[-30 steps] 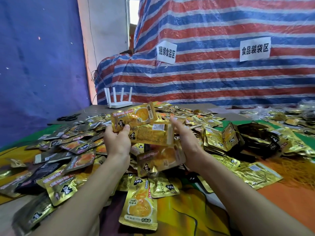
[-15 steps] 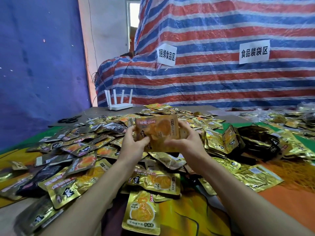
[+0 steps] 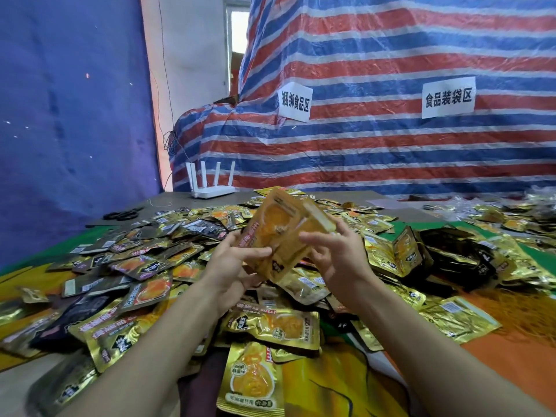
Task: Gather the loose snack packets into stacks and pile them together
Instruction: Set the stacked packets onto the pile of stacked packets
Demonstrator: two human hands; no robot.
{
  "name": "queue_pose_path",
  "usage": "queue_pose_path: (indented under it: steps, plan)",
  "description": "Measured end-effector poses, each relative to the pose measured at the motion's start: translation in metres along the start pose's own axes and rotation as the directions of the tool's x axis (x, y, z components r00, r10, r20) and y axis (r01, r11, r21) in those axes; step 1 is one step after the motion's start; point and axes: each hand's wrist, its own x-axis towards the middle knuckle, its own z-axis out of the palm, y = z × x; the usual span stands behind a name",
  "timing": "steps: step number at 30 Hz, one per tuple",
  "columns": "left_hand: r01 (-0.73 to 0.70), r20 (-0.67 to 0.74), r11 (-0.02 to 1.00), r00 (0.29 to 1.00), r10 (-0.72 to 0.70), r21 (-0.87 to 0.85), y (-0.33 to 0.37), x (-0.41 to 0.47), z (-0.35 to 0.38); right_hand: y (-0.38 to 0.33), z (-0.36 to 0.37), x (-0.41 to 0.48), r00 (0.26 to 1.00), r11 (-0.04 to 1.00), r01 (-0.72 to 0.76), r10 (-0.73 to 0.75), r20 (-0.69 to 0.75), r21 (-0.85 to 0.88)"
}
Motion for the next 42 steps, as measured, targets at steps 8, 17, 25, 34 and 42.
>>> queue_pose_path:
  steps: [8, 17, 25, 34, 42]
  plan:
    - [-0.143, 0.028, 0.929, 0.989, 0.142, 0.342, -0.02, -0.01, 0.023, 0.022, 0.022, -0.007, 0.983, 0.986, 0.043, -0.07, -0.167, -0.16]
    - [-0.355, 0.18, 0.756, 0.934, 0.308, 0.55, -0.015, -0.025, 0.031, 0.019, 0.018, -0.016, 0.961, 0.897, 0.278, -0.265, 0.085, -0.344]
    - [-0.289, 0.156, 0.795, 0.957, 0.243, 0.533, -0.027, -0.019, 0.034, 0.036, 0.022, -0.018, 0.971, 0.931, 0.236, -0.237, 0.031, -0.279]
    - [-0.294, 0.166, 0.856, 0.955, 0.245, 0.425, -0.028, -0.016, 0.032, 0.035, 0.035, -0.017, 0.97, 0.955, 0.107, -0.161, -0.182, -0.278]
    - [-0.385, 0.367, 0.802, 0.903, 0.224, 0.457, -0.02, -0.019, 0.027, 0.025, 0.036, -0.02, 0.988, 0.962, 0.074, -0.107, -0.114, -0.263]
